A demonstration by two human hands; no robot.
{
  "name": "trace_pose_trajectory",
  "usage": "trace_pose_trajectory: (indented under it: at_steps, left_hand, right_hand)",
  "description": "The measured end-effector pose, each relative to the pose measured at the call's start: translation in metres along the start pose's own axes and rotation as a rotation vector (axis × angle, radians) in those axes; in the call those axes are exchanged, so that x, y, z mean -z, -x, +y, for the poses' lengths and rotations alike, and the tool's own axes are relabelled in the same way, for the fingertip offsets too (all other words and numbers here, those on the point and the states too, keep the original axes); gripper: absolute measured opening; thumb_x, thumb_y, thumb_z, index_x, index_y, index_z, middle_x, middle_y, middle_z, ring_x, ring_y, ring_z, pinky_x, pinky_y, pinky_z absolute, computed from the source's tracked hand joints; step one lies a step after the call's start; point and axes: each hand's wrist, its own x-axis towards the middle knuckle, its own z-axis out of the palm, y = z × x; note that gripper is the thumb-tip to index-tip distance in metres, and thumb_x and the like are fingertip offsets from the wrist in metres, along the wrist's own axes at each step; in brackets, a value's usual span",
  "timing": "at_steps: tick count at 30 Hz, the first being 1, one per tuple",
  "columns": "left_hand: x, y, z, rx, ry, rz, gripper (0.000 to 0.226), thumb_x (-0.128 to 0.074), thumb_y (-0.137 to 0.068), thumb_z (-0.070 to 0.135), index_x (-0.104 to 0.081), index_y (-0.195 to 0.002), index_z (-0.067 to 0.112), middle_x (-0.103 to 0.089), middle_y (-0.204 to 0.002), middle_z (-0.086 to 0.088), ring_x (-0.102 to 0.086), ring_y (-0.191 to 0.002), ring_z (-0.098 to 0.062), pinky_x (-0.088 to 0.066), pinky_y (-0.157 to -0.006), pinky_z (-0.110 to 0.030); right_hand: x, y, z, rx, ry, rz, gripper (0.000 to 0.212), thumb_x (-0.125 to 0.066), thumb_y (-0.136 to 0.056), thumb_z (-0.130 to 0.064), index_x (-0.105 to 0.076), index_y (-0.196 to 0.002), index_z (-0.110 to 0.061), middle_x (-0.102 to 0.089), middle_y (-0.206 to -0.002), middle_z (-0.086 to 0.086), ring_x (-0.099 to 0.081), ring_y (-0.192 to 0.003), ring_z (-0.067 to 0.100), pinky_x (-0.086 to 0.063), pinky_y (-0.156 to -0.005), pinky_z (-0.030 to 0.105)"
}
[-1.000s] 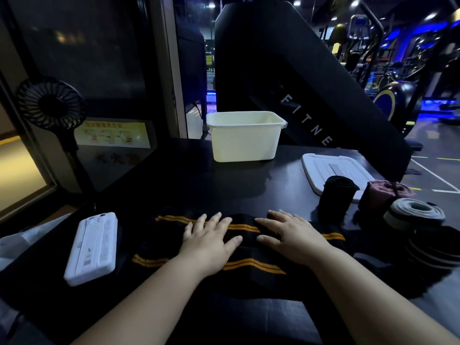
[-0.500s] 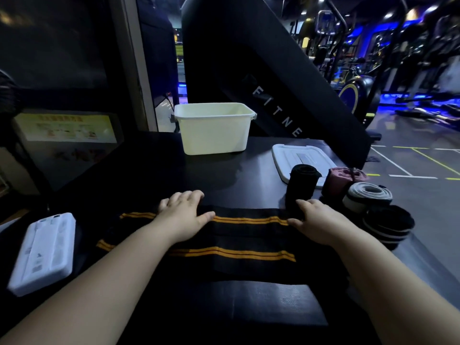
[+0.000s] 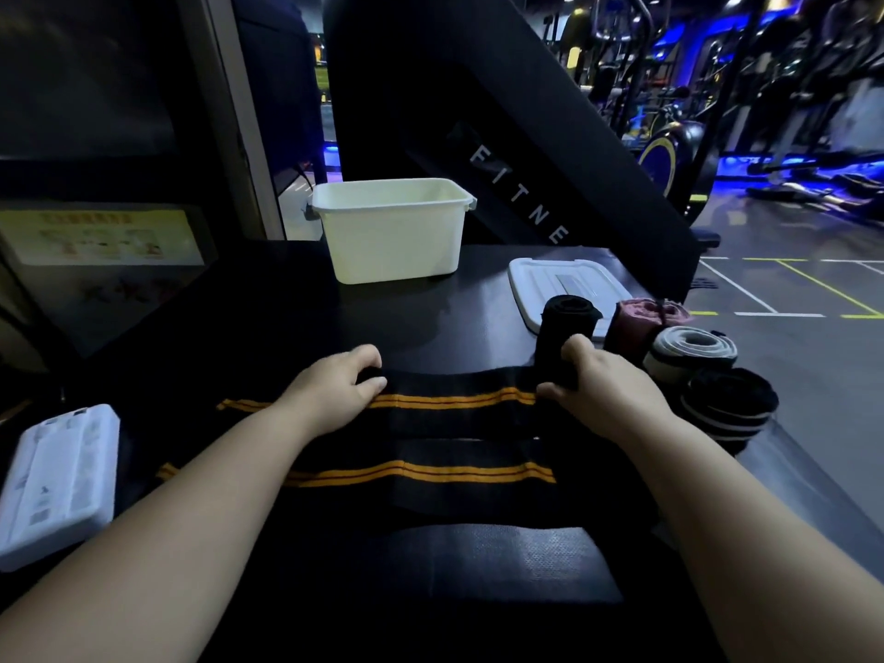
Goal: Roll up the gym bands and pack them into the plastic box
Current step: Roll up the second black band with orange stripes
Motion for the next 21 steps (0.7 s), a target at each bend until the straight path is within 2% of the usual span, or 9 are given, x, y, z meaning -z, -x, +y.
trace_pose_trajectory:
  at_steps: [3, 6, 9, 11, 15, 18, 21]
  left_hand:
    - [0.012, -0.001, 0.005, -0.043, 0.009, 0.047, 0.011, -0.054, -0.096, 0.034, -0.049, -0.102, 0.027, -0.059, -0.089, 0.001, -0.058, -0.089, -0.024, -0.048, -0.08, -0.038]
    - [0.028, -0.002, 0.011, -0.097, 0.03, 0.063, 0.014, -0.056, -0.096, 0.031, -0.053, -0.107, 0.024, -0.062, -0.1, -0.001, -0.057, -0.097, -0.021, -0.048, -0.086, -0.038]
    - [0.044, 0.0, 0.014, -0.122, 0.05, 0.08, 0.008, -0.061, -0.093, 0.032, -0.057, -0.099, 0.028, -0.061, -0.095, 0.007, -0.056, -0.098, -0.015, -0.042, -0.08, -0.03]
    - [0.051, 0.004, 0.015, -0.121, 0.054, 0.075, 0.006, -0.064, -0.092, 0.032, -0.058, -0.093, 0.031, -0.058, -0.089, 0.013, -0.055, -0.093, -0.011, -0.039, -0.074, -0.026]
    - [0.052, 0.014, 0.013, -0.104, 0.01, -0.009, 0.01, -0.068, -0.088, 0.033, -0.06, -0.084, 0.033, -0.062, -0.088, 0.011, -0.057, -0.089, -0.008, -0.042, -0.07, -0.017]
    - [0.04, 0.022, 0.006, -0.077, -0.034, -0.098, 0.013, -0.07, -0.086, 0.037, -0.059, -0.081, 0.033, -0.064, -0.086, 0.008, -0.061, -0.086, -0.012, -0.049, -0.077, -0.028]
    - [0.026, 0.029, 0.003, -0.072, -0.068, -0.136, 0.016, -0.07, -0.085, 0.04, -0.057, -0.078, 0.035, -0.064, -0.085, 0.009, -0.061, -0.085, -0.012, -0.051, -0.079, -0.032]
  right_hand:
    - [0.007, 0.0, -0.001, 0.02, -0.02, 0.056, 0.036, -0.057, -0.09, -0.052, -0.048, -0.11, -0.023, -0.064, -0.108, 0.001, -0.059, -0.101, 0.028, -0.038, -0.068, 0.034]
    - [0.013, -0.004, 0.001, 0.023, -0.085, 0.071, 0.032, -0.052, -0.092, -0.054, -0.048, -0.106, -0.025, -0.064, -0.095, 0.0, -0.059, -0.089, 0.026, -0.041, -0.067, 0.035]
    - [0.019, -0.004, 0.003, 0.018, -0.134, 0.062, 0.028, -0.05, -0.093, -0.055, -0.051, -0.101, -0.028, -0.058, -0.076, -0.005, -0.056, -0.074, 0.019, -0.039, -0.062, 0.034]
    - [0.022, -0.002, 0.005, 0.015, -0.169, 0.045, 0.023, -0.053, -0.092, -0.053, -0.053, -0.095, -0.03, -0.056, -0.071, -0.008, -0.053, -0.068, 0.011, -0.036, -0.058, 0.032]
    - [0.026, 0.007, 0.007, 0.025, -0.222, -0.041, 0.02, -0.06, -0.087, -0.053, -0.058, -0.09, -0.033, -0.061, -0.077, -0.01, -0.056, -0.072, 0.008, -0.04, -0.062, 0.03]
    - [0.024, 0.017, 0.009, 0.05, -0.18, -0.123, 0.02, -0.062, -0.087, -0.052, -0.061, -0.092, -0.033, -0.065, -0.087, -0.007, -0.06, -0.08, 0.012, -0.047, -0.071, 0.029]
    - [0.017, 0.027, 0.013, 0.054, -0.101, -0.159, 0.027, -0.06, -0.086, -0.057, -0.063, -0.099, -0.033, -0.066, -0.093, -0.004, -0.061, -0.086, 0.016, -0.05, -0.078, 0.031]
